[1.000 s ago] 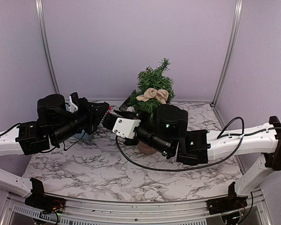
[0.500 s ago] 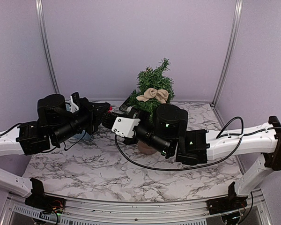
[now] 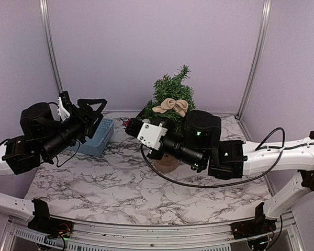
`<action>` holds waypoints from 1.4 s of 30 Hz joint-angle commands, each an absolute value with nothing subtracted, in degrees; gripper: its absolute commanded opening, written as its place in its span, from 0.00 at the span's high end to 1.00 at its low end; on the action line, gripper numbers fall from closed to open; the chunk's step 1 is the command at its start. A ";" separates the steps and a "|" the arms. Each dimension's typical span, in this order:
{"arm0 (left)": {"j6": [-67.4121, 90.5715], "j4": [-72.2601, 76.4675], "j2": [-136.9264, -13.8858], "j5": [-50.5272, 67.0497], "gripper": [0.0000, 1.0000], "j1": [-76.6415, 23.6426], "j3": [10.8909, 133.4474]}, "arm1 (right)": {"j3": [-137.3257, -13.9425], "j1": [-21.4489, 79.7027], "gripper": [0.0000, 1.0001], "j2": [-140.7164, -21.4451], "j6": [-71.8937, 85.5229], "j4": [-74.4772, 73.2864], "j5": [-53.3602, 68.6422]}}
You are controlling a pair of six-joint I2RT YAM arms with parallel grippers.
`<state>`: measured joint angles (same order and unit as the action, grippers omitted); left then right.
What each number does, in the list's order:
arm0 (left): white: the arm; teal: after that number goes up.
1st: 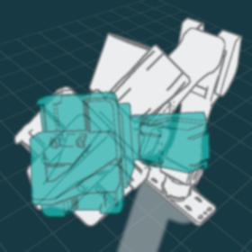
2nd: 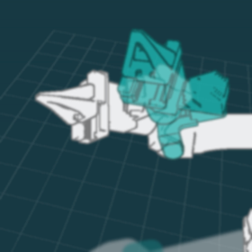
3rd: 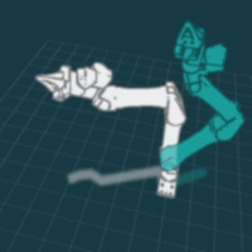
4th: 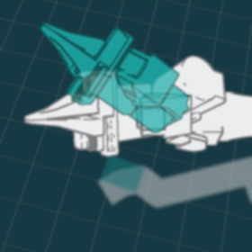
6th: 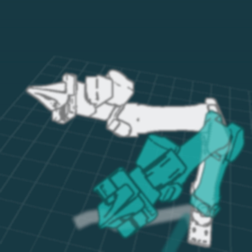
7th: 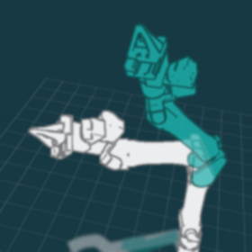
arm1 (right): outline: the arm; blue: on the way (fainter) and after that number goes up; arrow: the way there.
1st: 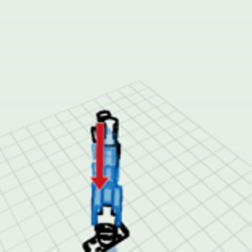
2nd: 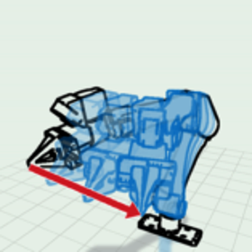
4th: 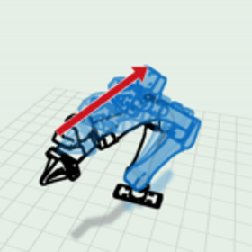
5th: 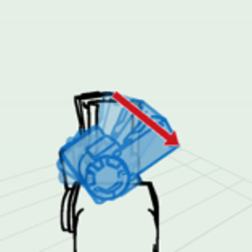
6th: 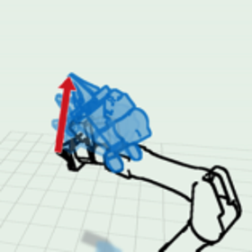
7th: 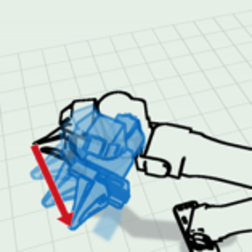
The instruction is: Decorate the small christmas tree
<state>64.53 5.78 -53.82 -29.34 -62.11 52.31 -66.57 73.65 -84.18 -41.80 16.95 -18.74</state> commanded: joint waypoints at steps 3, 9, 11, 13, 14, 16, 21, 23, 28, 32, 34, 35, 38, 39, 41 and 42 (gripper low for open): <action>26.42 3.10 -45.68 -26.34 0.19 -60.44 53.27 | -64.23 69.41 1.00 -75.52 -28.30 6.25 -7.09; 6.08 -10.84 -47.26 -11.85 0.17 -60.29 61.42 | -63.61 68.28 1.00 -71.26 -22.53 -3.88 2.60; 2.07 -16.08 -50.01 -5.28 0.21 -60.29 64.15 | -63.90 68.20 1.00 -70.71 -21.32 -7.21 5.55; -2.36 -18.95 -52.68 4.89 0.27 -60.42 65.44 | -64.64 68.20 1.00 -70.66 -20.05 -10.48 8.15; -3.59 -19.49 -53.75 8.02 0.30 -60.51 65.51 | -65.13 68.26 1.00 -70.79 -19.44 -11.88 9.42; -5.22 -19.44 -55.73 10.50 0.38 -60.91 65.23 | -66.22 68.23 1.00 -71.17 -18.67 -14.81 10.47; -7.84 -19.70 -61.78 12.42 0.51 -62.95 66.07 | -67.94 68.36 1.00 -72.55 -17.06 -19.03 12.57; -8.46 -19.54 -63.89 12.51 0.52 -63.72 66.80 | -68.53 68.58 1.00 -73.04 -16.59 -19.89 12.83; -10.12 -19.36 -67.39 14.25 0.60 -65.34 67.78 | -69.79 69.10 1.00 -74.67 -16.35 -21.49 13.00; -11.23 -19.45 -68.87 16.58 0.65 -65.98 68.37 | -70.26 69.56 1.00 -75.81 -16.61 -22.37 12.60; -11.54 -19.75 -69.35 17.46 0.70 -66.13 68.33 | -70.31 69.67 1.00 -75.93 -16.70 -22.41 12.32; -11.74 -19.89 -69.54 17.90 0.72 -66.24 68.37 | -70.26 69.74 1.00 -75.94 -16.74 -22.43 12.18; -12.39 -20.59 -70.21 18.11 0.79 -66.52 68.37 | -70.44 69.79 1.00 -75.94 -16.69 -22.48 12.19; -12.54 -20.74 -70.35 17.79 0.80 -66.60 68.38 | -70.55 69.79 1.00 -75.94 -16.74 -22.43 12.21; -12.85 -21.12 -70.69 17.14 0.80 -66.62 68.51 | -70.63 69.87 1.00 -75.98 -16.83 -22.48 12.22; -12.91 -21.24 -70.88 16.96 0.80 -66.62 68.66 | -70.78 69.87 1.00 -76.02 -16.86 -22.48 12.22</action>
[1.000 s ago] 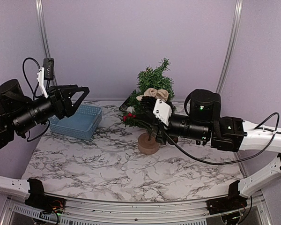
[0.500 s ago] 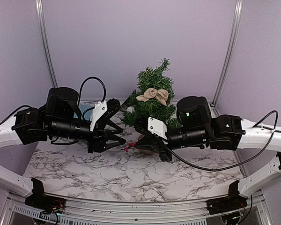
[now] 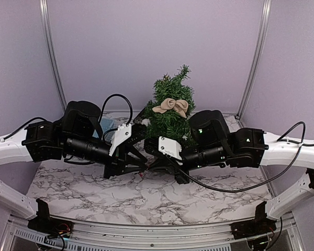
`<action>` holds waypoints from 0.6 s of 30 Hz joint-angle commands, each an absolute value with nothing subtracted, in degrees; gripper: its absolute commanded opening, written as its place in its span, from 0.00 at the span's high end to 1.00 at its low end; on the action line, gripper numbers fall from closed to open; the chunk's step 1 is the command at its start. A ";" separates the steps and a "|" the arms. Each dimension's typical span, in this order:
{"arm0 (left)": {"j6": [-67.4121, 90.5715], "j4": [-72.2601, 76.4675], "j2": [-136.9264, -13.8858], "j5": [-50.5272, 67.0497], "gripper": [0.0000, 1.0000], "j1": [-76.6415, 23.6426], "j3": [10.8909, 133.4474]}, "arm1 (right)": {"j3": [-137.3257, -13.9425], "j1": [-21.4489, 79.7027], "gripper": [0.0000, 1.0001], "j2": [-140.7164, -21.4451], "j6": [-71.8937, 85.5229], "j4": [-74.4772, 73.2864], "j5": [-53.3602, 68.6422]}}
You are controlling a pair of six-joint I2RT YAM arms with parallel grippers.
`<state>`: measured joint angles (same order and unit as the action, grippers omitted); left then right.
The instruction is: Decorate the small christmas tree
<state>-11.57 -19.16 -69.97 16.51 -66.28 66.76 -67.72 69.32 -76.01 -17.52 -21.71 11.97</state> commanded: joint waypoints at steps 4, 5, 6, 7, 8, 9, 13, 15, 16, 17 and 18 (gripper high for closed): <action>-13.59 -22.13 -71.87 16.76 0.80 -66.70 69.03 | -71.09 70.03 1.00 -76.11 -16.91 -22.41 12.22; -13.85 -22.38 -72.03 16.61 0.81 -66.77 69.05 | -71.06 70.05 1.00 -76.11 -16.96 -22.48 12.15; -13.97 -22.72 -72.18 16.37 0.82 -66.79 69.08 | -71.08 70.11 1.00 -76.16 -16.96 -22.56 12.13; -14.13 -22.96 -72.35 16.19 0.83 -66.80 69.15 | -71.17 70.13 1.00 -76.12 -16.96 -22.51 12.13; -14.27 -23.22 -72.42 16.05 0.85 -66.80 69.17 | -71.13 70.18 1.00 -76.11 -16.96 -22.57 12.13; -14.41 -23.36 -72.52 15.96 0.87 -66.80 69.13 | -71.18 70.22 1.00 -76.11 -16.96 -22.59 12.08; -14.62 -23.65 -72.46 15.54 0.98 -66.80 68.83 | -71.06 70.32 1.00 -75.87 -17.12 -22.59 11.66; -14.56 -23.80 -72.35 15.24 1.00 -66.80 68.58 | -70.81 70.36 1.00 -75.64 -17.14 -22.36 11.39; -14.60 -23.76 -72.28 14.99 1.00 -66.79 68.44 | -70.77 70.32 1.00 -75.55 -17.14 -22.26 11.16; -14.59 -23.80 -71.97 14.78 0.98 -66.80 68.28 | -70.75 70.31 1.00 -75.50 -17.14 -22.28 11.02; -14.55 -23.75 -71.88 14.64 0.95 -66.80 68.18 | -70.75 70.32 1.00 -75.50 -17.14 -22.24 10.99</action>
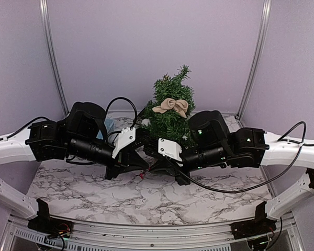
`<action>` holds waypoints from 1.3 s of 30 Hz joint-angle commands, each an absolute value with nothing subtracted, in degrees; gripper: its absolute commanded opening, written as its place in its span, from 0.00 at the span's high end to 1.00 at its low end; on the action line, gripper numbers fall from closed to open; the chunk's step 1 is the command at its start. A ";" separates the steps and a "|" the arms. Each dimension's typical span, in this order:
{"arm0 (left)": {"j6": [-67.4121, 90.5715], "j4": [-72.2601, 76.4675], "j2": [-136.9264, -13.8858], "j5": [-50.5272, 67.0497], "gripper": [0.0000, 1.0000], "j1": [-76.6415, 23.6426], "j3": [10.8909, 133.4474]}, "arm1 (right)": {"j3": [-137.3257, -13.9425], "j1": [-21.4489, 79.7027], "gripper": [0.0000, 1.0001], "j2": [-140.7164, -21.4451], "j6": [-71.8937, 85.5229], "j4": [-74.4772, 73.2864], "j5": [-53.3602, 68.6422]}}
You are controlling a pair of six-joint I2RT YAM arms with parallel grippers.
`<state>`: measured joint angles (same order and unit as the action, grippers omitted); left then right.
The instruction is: Decorate the small christmas tree
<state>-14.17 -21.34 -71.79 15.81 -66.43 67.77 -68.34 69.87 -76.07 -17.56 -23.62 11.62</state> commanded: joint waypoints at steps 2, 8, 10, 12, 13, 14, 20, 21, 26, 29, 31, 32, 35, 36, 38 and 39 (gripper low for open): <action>-14.60 -23.75 -71.49 14.17 0.88 -66.80 67.92 | -70.67 70.33 1.00 -75.50 -17.14 -22.21 10.82; -14.41 -22.18 -69.59 13.63 0.84 -66.80 66.26 | -70.02 70.39 1.00 -74.70 -16.92 -21.21 10.05; -13.80 -19.93 -68.47 13.69 0.84 -66.75 64.71 | -69.35 70.33 1.00 -74.09 -16.67 -20.44 9.87; -13.39 -17.15 -66.95 13.60 0.84 -66.72 63.23 | -68.90 70.34 1.00 -73.57 -16.46 -19.73 9.84; -13.18 -16.03 -66.41 13.52 0.84 -66.73 62.72 | -68.71 70.32 1.00 -73.30 -16.36 -19.47 9.89; -13.11 -15.25 -66.10 13.36 0.84 -66.71 62.40 | -68.65 70.32 1.00 -73.10 -16.31 -19.31 9.97; -13.51 -14.39 -66.88 13.64 0.84 -66.77 63.11 | -69.15 70.34 1.00 -73.10 -16.25 -19.43 11.05; -13.60 -14.26 -67.00 13.90 0.84 -66.79 63.25 | -69.20 70.32 1.00 -73.20 -16.26 -19.51 11.11; -13.98 -13.50 -67.08 13.76 0.83 -66.88 63.93 | -69.65 70.34 1.00 -73.64 -16.09 -20.03 11.46; -14.17 -13.04 -67.42 14.02 0.83 -67.02 64.19 | -69.98 70.33 1.00 -73.98 -16.08 -20.30 11.60; -14.43 -13.06 -68.04 14.05 0.84 -67.14 64.32 | -70.18 70.31 1.00 -74.09 -16.17 -20.35 11.73; -14.56 -13.01 -68.29 13.86 0.84 -67.15 64.22 | -70.22 70.35 1.00 -74.19 -16.25 -20.44 11.77; -14.93 -13.01 -68.72 14.09 0.88 -67.20 64.12 | -70.55 70.39 1.00 -74.51 -16.32 -20.73 11.86; -14.98 -13.01 -68.80 14.33 0.90 -67.23 64.16 | -70.63 70.40 1.00 -74.61 -16.34 -20.81 11.90; -14.97 -13.02 -68.79 14.77 0.96 -67.23 64.09 | -70.62 70.40 1.00 -74.62 -16.37 -20.83 11.87; -14.88 -12.66 -68.63 14.83 1.00 -67.24 63.91 | -70.54 70.40 1.00 -74.55 -16.31 -20.71 11.87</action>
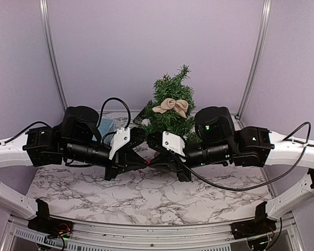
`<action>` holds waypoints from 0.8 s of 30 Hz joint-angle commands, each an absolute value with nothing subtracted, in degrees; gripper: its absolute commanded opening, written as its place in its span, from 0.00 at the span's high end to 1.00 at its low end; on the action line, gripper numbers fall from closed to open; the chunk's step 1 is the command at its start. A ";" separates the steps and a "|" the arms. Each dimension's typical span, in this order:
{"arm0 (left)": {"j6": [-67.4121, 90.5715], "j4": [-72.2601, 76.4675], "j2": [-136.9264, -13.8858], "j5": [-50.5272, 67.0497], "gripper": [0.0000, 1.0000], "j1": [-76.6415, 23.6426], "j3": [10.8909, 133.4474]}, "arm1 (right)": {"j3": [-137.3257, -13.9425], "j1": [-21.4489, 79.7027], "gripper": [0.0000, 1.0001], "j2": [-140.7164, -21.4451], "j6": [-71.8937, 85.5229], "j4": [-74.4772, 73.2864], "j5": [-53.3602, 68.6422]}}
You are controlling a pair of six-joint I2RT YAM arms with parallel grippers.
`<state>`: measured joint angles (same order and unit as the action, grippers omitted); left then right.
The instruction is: Decorate the small christmas tree
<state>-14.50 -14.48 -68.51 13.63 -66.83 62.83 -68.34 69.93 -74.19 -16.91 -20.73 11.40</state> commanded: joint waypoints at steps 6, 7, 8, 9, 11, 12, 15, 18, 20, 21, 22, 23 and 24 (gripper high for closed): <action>-10.27 -2.17 -63.55 13.05 1.00 -66.71 57.52 | -67.01 69.53 0.75 -71.40 -13.67 -16.50 9.68; -8.63 1.62 -62.60 12.33 1.00 -66.37 56.06 | -66.10 68.97 0.64 -70.28 -12.96 -15.41 9.33; -6.46 5.52 -61.44 11.14 1.00 -66.16 54.15 | -65.06 68.39 0.56 -69.30 -12.13 -13.97 8.88; -4.31 10.37 -60.52 10.17 1.00 -66.03 52.05 | -63.99 67.85 0.49 -68.21 -11.18 -11.58 8.10; 1.05 19.01 -59.41 6.64 1.00 -66.00 48.20 | -60.97 67.17 0.40 -66.29 -8.51 -6.75 6.16; 3.66 23.14 -59.26 5.21 1.00 -65.98 46.99 | -59.47 67.07 0.38 -65.59 -7.49 -4.15 5.43; 11.36 37.79 -59.66 1.29 1.00 -66.01 43.41 | -56.37 67.04 0.37 -65.25 -4.41 3.47 2.65; 16.49 49.65 -61.18 -1.71 1.00 -65.96 40.37 | -55.47 67.02 0.39 -66.77 -2.01 9.68 3.58; 17.85 53.46 -62.16 -2.32 1.00 -66.05 40.10 | -55.65 66.98 0.40 -68.29 -1.05 12.86 5.54; 18.25 54.54 -62.78 -2.37 1.00 -66.09 40.22 | -55.92 66.97 0.41 -69.09 -0.57 14.00 6.00; 18.68 55.52 -63.23 -2.35 1.00 -66.17 40.33 | -56.12 67.05 0.41 -69.80 -0.38 14.93 6.33; 19.11 56.54 -63.66 -2.17 1.00 -66.26 40.34 | -56.28 67.06 0.41 -70.35 -0.35 16.08 6.67; 19.34 57.31 -64.04 -1.89 1.00 -66.33 40.34 | -56.37 67.04 0.41 -70.84 -0.36 17.22 7.00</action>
<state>14.63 44.49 -62.76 -0.21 -66.32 40.34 -55.51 67.22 -68.93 -3.07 8.05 5.45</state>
